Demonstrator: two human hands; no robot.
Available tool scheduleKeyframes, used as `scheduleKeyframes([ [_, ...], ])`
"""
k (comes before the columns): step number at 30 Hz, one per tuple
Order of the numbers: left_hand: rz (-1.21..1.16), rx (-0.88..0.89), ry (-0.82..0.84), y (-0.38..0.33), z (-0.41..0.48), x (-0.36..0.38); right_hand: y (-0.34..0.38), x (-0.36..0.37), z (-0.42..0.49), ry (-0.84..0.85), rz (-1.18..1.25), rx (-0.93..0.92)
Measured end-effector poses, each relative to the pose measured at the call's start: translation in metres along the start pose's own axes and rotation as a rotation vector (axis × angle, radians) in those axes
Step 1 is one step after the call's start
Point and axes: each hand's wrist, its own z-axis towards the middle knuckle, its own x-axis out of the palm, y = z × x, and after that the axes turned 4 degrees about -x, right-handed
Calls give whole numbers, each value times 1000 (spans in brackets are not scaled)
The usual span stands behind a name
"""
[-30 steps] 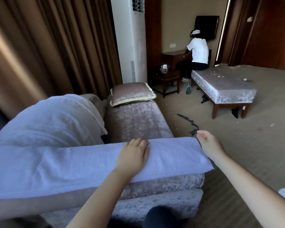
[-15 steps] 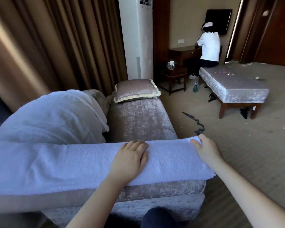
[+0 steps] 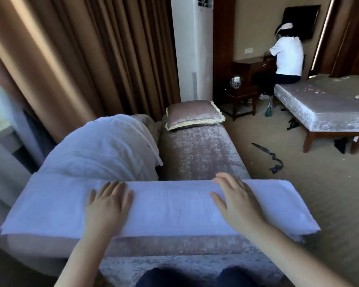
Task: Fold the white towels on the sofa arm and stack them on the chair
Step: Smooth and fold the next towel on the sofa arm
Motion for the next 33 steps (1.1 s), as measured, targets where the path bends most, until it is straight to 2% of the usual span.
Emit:
scheduleKeyframes([
  [2,-8,-31,-7,23,-3,-2,35,21,11,76,39,-72],
  [6,-1,2,-6,22,-7,-2,79,44,23,197,-1,-114],
  [12,-9,-33,-13,22,-8,-5,88,39,19,266,-67,-81],
  [15,-32,-90,84,10,-8,-9,89,35,17,286,-56,-81],
  [16,-51,-79,105,1,-9,-9,87,31,14,294,-47,-85],
  [18,-95,54,79,-28,-12,-7,70,23,2,302,-53,-75],
  [21,-162,305,37,-96,-18,8,18,3,-23,293,-72,34],
  [25,-167,487,138,-183,-17,28,-60,-29,-62,276,-92,263],
  [28,-113,548,172,-213,-19,39,-92,-49,-86,279,-7,475],
  [31,-78,556,118,-216,-23,46,-103,-61,-95,273,156,718],
  [33,-77,558,61,-215,-23,50,-102,-67,-91,280,223,807],
])
